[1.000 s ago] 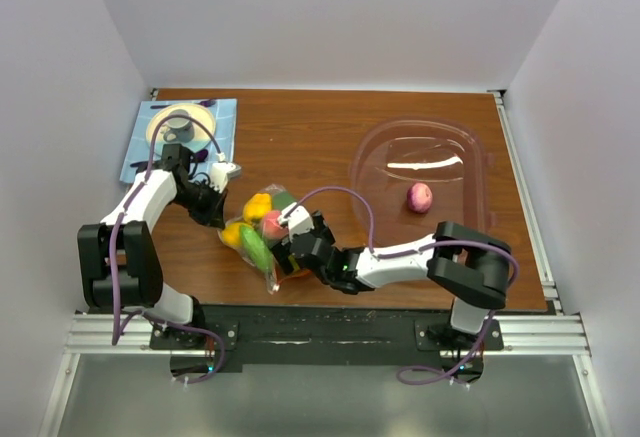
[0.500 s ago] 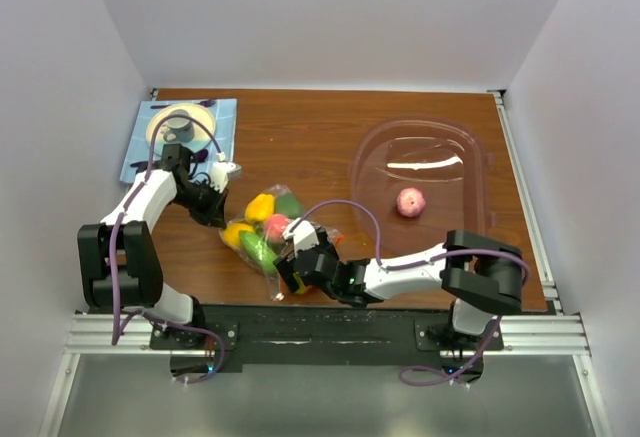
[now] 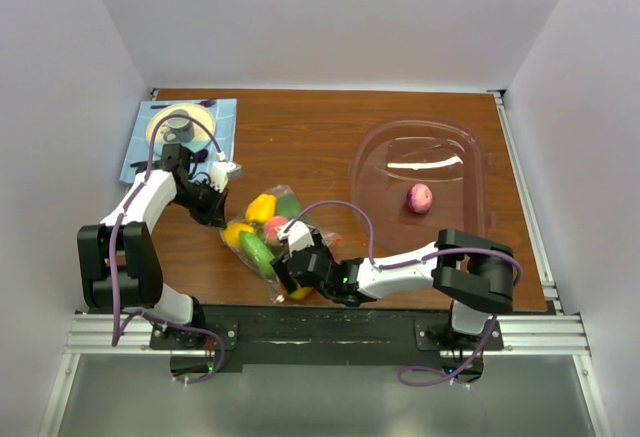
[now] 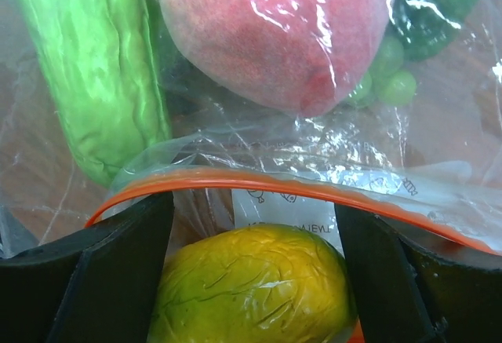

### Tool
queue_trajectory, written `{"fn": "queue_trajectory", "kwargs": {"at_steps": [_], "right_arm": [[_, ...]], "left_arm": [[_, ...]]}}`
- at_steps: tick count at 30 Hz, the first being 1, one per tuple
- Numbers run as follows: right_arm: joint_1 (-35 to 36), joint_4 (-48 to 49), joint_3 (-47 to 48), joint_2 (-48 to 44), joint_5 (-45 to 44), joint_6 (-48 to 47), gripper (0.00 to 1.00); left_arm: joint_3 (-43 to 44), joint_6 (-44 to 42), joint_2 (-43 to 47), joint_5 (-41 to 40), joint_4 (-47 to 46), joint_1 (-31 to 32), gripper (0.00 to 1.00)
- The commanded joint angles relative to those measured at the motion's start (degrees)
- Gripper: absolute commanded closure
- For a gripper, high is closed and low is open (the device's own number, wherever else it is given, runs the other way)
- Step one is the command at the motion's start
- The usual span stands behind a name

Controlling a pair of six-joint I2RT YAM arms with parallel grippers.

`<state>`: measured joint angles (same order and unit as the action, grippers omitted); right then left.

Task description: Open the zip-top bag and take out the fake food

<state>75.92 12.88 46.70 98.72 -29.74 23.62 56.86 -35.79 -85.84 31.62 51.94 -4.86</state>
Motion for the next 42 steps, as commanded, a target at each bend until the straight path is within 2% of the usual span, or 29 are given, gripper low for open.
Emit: {"fn": "queue_trajectory", "kwargs": {"at_steps": [1,2,5,12,18,27,31,35,42], "right_arm": [[1.0,-9.2,1.9,-0.4,0.4,-3.1,0.06],[1.0,-10.2,2.5,-1.2,-1.4,-3.6,0.01],[1.0,-12.7,5.2,-4.8,-2.3,-5.8,0.01],[1.0,-17.5,4.4,-10.9,2.6,-1.9,0.01],[1.0,-14.6,1.1,-9.3,5.2,0.4,0.01],[1.0,-10.3,1.5,-2.7,6.3,-3.9,0.01],[1.1,-10.6,2.4,-4.4,2.1,-8.6,0.01],[1.1,-6.8,-0.1,-9.2,-2.0,-15.3,0.01],[1.0,-5.2,2.8,-7.4,2.4,-15.0,0.01]], "left_arm": [[-0.3,-0.2,1.7,2.3,-0.9,-0.2,1.00],[-0.3,-0.2,1.9,2.3,-0.8,-0.2,1.00],[-0.3,-0.4,2.1,1.9,-0.6,-0.2,1.00],[-0.9,-0.8,2.2,1.3,-1.0,-0.1,1.00],[-0.9,-0.7,1.9,2.0,-1.1,-0.2,1.00],[-0.9,-0.8,2.5,1.7,-0.9,-0.2,1.00],[-0.9,-0.9,2.6,1.7,-0.7,-0.2,1.00],[-0.9,-0.8,2.5,1.8,-0.8,-0.2,1.00],[-0.8,-0.4,2.4,2.2,-1.0,-0.2,1.00]]}}
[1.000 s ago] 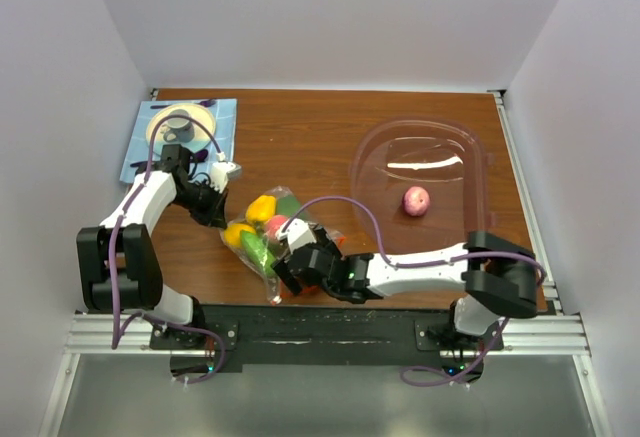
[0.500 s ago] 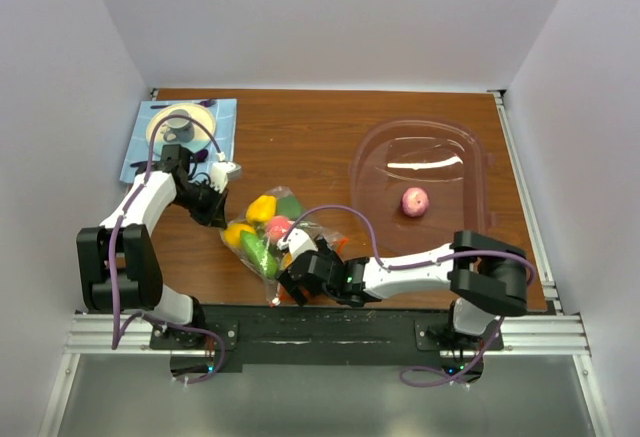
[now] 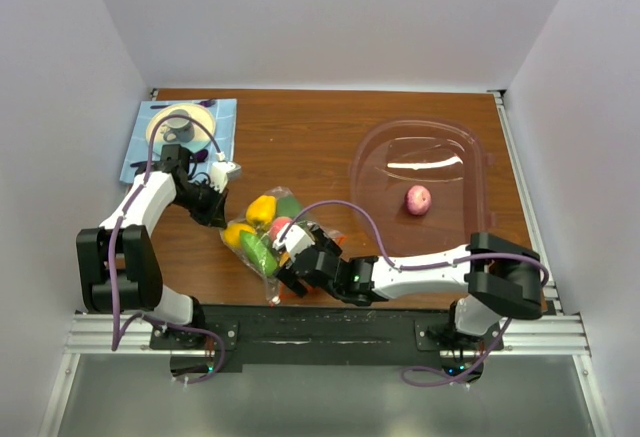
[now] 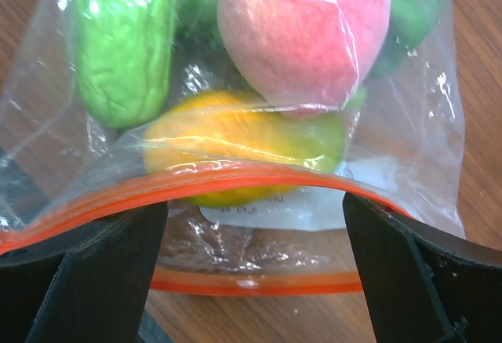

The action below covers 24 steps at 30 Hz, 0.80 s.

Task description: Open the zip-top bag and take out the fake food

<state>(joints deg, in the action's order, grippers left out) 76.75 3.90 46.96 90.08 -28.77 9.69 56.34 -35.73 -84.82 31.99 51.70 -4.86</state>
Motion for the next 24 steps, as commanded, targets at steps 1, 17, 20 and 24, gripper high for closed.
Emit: {"fn": "queue_trajectory", "kwargs": {"at_steps": [1,17,20,24], "right_arm": [[0.2,3.6,3.3,3.2,1.6,-0.4,0.01],[0.6,11.2,6.8,8.7,1.7,-7.0,0.01],[0.7,11.2,7.3,7.9,1.4,-12.8,0.01],[0.6,10.7,8.8,9.8,2.1,-17.6,0.01]], "left_arm": [[-0.3,-0.5,1.3,1.9,-0.6,-0.3,1.00],[-1.1,-1.6,2.0,1.2,-0.4,-0.2,1.00],[-1.1,-1.7,1.9,1.1,-0.4,-0.2,1.00],[-1.1,-1.8,1.4,1.2,-0.4,-0.2,1.00]]}}
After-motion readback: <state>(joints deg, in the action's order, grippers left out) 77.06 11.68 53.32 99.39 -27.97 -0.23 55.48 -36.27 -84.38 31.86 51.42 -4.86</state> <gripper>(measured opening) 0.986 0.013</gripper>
